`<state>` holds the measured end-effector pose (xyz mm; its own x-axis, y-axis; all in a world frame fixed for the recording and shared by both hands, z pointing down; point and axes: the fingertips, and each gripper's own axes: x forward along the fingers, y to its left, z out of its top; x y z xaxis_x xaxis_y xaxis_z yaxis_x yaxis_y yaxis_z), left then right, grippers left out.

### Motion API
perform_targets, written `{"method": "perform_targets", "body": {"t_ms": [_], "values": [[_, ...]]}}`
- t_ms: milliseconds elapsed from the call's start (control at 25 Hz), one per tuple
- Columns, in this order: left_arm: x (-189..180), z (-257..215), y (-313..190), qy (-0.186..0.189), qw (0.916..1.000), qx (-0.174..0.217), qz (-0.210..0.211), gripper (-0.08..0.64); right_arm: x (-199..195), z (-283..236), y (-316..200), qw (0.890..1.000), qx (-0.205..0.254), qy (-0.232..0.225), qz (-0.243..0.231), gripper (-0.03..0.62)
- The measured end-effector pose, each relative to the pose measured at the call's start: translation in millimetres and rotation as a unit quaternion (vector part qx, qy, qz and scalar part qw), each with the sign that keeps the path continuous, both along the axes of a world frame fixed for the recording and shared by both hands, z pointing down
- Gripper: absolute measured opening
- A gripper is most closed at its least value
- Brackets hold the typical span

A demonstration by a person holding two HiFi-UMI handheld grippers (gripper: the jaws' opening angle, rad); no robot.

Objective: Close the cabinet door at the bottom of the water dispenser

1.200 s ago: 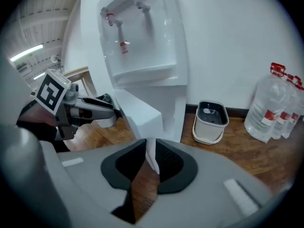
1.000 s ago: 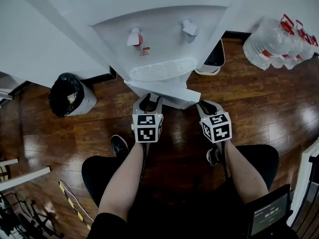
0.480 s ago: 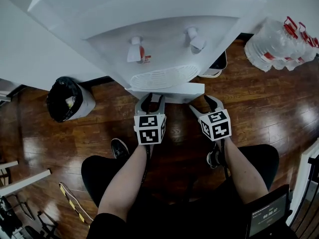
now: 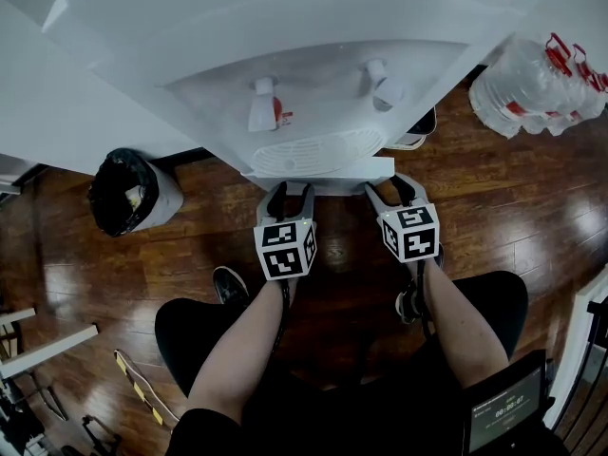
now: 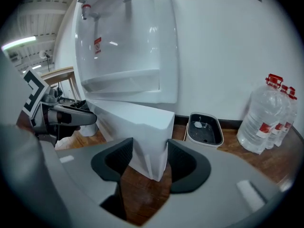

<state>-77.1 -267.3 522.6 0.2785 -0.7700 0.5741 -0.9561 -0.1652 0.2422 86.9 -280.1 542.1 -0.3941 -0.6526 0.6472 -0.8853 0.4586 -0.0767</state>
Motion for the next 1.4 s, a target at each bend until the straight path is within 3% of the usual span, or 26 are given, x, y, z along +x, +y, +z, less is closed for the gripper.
{"method": "perform_targets", "body": {"t_ms": [80,240,840,1400], "values": [[2.6,-0.2,-2.3,-0.002,1.0,0.003,0.006,0.206,-3.9,0.7,-4.5,1.0,0.004,0.007,-0.006,0.263],[3.7,0.3,-5.1,-0.004,1.0,0.0,-0.002,0.206,-2.8,2.5,-12.0,1.0,0.002,0.02,-0.009,0.27],[3.3,1.1,-8.7,0.011,0.999,-0.02,-0.038,0.206,0.6,-5.1,-16.8,0.999,0.005,0.029,-0.031,0.224],[4.7,1.2,-12.4,0.002,0.9994,-0.016,-0.031,0.206,-0.7,-5.2,-29.2,0.999,0.011,0.03,-0.028,0.227]]}}
